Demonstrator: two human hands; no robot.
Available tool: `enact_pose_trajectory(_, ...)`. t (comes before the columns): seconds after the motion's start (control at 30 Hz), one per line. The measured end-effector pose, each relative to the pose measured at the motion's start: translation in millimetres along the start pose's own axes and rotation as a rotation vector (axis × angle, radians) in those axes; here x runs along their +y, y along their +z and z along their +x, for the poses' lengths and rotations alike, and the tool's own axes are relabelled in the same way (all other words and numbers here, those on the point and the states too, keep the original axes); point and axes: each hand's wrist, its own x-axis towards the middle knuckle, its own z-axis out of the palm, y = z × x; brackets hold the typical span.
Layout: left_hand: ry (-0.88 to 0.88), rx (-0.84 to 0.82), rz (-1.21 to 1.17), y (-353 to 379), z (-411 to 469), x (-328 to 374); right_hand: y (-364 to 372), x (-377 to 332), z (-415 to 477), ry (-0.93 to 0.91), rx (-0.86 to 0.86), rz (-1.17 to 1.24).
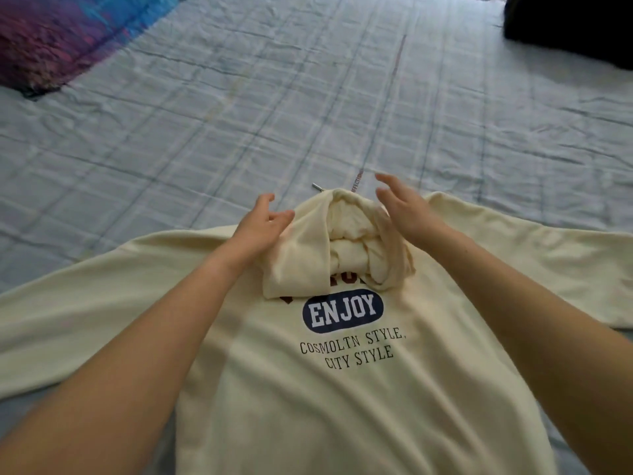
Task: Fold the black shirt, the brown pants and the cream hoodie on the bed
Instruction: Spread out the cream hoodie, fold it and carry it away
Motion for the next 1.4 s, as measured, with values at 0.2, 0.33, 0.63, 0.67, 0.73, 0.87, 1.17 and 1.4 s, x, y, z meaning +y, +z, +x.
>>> enact_pose_trajectory(0.2,0.148,-0.120,-0.197,-1,-46,2,-3,-12,-50,-0.035,-0.039,0.178)
enact_pose_trajectory(0.33,0.175,-0.258,-0.203,-1,-120,-25,-18,14,-136,-0.278,-0.092,0.086)
enact_pose_trajectory(0.63,0.176,0.056,0.111,4,-114,-34,-12,52,-161,-0.168,-0.063,-0.124)
enact_pose_trajectory(0.67,0.112,0.164,0.076,7,-101,-32,-6,49,-144,-0.123,0.068,-0.122)
enact_pose_trajectory(0.73,-0.007,0.189,0.063,21,-79,-34,8,46,-108,-0.025,0.135,-0.281)
enact_pose_trajectory(0.87,-0.069,0.198,0.076,48,-60,-52,35,65,-77,0.214,0.024,-0.200)
enact_pose_trajectory(1.17,0.184,0.401,-0.200,15,-20,-36,10,38,-50,-0.192,0.418,-0.047)
enact_pose_trajectory(1.4,-0.017,0.359,0.414,30,-29,-21,28,28,-48,0.079,0.273,-0.460)
